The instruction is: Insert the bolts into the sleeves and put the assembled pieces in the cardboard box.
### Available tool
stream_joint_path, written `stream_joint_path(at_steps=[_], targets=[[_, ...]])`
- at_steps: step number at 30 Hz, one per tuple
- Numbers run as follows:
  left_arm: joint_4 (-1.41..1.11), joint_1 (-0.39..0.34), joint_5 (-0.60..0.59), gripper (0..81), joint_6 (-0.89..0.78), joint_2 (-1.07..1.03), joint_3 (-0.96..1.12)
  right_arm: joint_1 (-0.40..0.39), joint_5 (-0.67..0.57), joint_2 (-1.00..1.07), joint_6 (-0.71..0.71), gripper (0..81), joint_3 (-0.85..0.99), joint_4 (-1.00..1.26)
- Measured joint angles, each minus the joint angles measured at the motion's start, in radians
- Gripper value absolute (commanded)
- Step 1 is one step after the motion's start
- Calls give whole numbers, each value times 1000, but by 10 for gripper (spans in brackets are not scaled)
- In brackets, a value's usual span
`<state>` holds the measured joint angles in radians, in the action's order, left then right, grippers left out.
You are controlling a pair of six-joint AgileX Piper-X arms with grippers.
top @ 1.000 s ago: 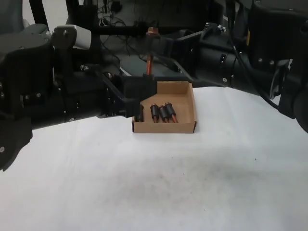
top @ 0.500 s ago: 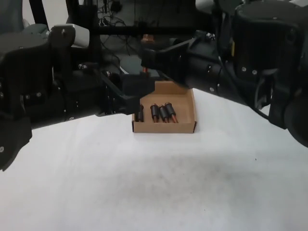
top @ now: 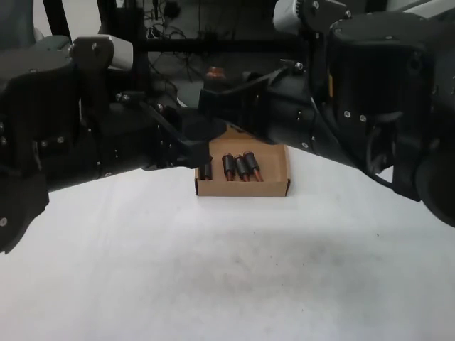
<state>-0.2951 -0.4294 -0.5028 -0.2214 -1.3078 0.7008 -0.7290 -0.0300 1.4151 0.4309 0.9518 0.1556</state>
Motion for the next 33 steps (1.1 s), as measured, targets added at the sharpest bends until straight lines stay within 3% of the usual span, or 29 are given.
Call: stream_joint_path(at_steps=[4,6,7,10,14,25,33], targets=[[-8,0,0,17,2,0,0,0,0,-7,-3,4,0,-13],[-11,0,-2,17,4,0,0,0,0,-9,-3,106,0,-14],[-11,0,-2,17,4,0,0,0,-3,-8,-3,220,0,-14],[-11,0,16,17,4,0,0,-4,-42,-12,-3,700,0,-14],[-12,2,39,17,4,-3,0,-26,-98,-27,-3,700,0,-16],[-5,2,41,17,4,-3,0,-25,-98,-26,-3,700,0,-32],[91,2,74,17,169,-3,0,-25,-95,-54,-30,700,0,-100]])
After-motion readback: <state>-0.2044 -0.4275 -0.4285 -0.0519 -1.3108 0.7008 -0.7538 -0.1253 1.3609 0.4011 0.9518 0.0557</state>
